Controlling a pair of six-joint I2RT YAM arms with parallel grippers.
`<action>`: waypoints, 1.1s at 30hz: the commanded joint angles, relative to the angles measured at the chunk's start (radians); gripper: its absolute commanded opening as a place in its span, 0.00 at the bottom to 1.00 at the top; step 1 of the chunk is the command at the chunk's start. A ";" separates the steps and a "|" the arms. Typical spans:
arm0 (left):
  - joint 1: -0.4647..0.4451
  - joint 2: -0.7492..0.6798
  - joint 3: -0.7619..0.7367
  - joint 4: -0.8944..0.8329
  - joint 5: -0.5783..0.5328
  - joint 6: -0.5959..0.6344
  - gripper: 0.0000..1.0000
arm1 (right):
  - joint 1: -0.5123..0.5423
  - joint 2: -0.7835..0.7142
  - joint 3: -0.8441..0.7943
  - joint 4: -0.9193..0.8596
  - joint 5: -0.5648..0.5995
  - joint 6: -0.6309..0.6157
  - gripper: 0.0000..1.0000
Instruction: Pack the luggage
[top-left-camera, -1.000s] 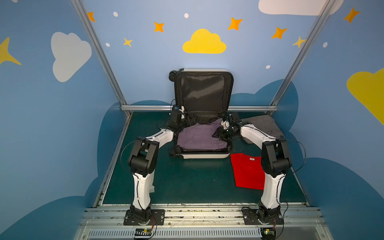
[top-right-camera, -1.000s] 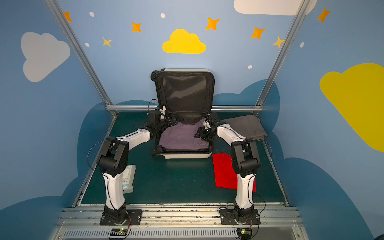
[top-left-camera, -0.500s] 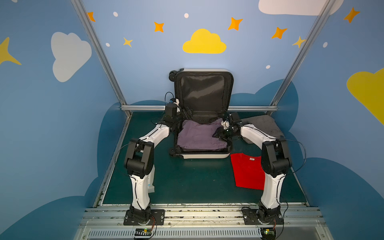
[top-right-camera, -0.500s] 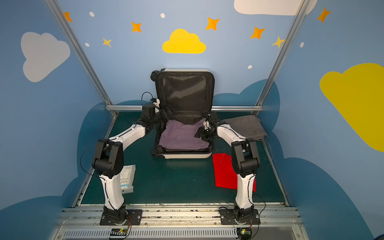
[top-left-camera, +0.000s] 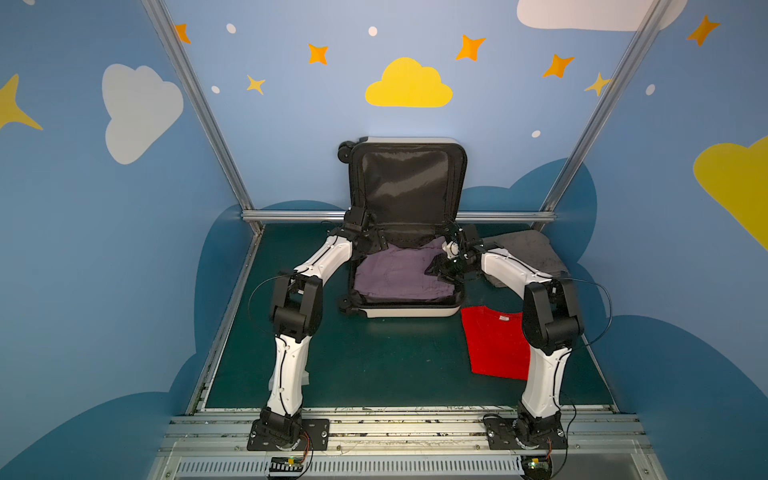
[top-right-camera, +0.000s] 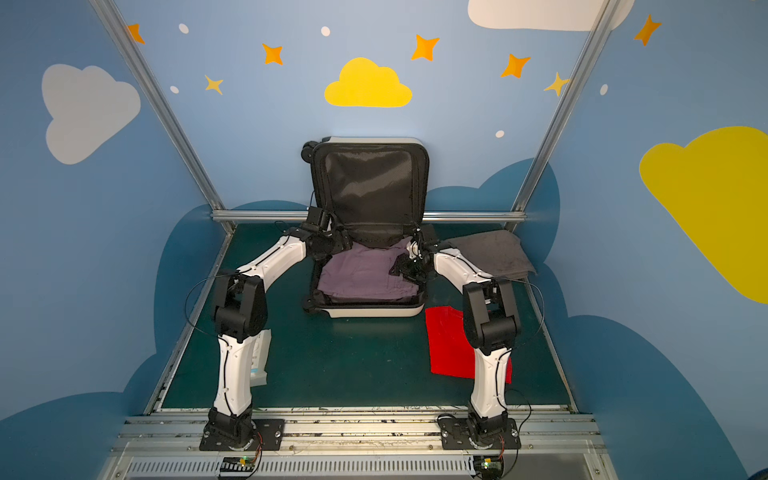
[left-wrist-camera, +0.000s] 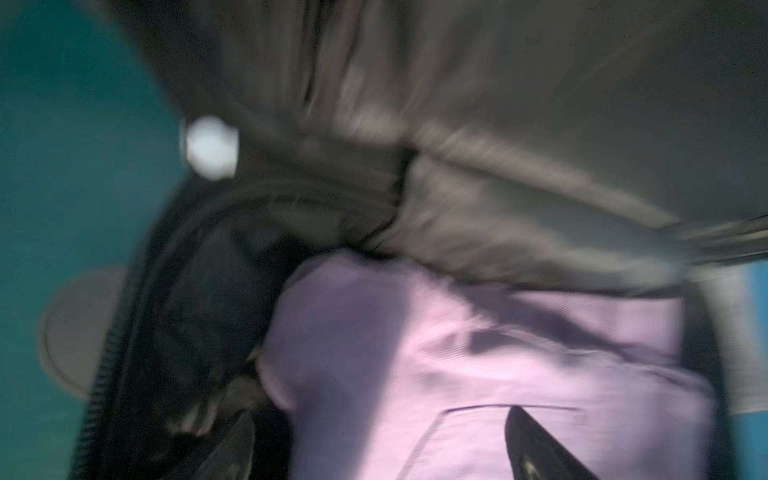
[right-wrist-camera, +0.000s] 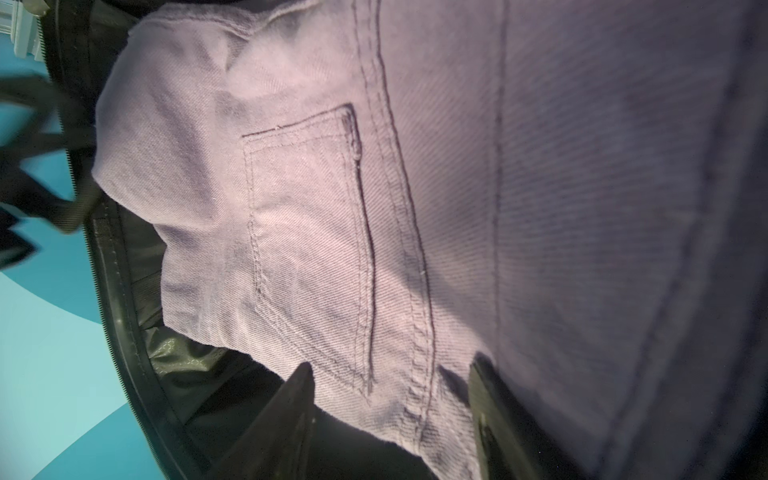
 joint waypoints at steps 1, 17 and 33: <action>-0.004 0.015 0.042 -0.097 -0.039 0.049 0.91 | -0.009 0.008 -0.017 -0.055 0.028 0.003 0.59; 0.002 0.084 0.102 -0.009 0.051 0.064 0.50 | -0.009 0.013 -0.021 -0.058 0.031 -0.001 0.59; -0.082 -0.073 -0.063 0.187 -0.310 0.340 0.03 | -0.009 0.023 -0.023 -0.056 0.034 -0.001 0.59</action>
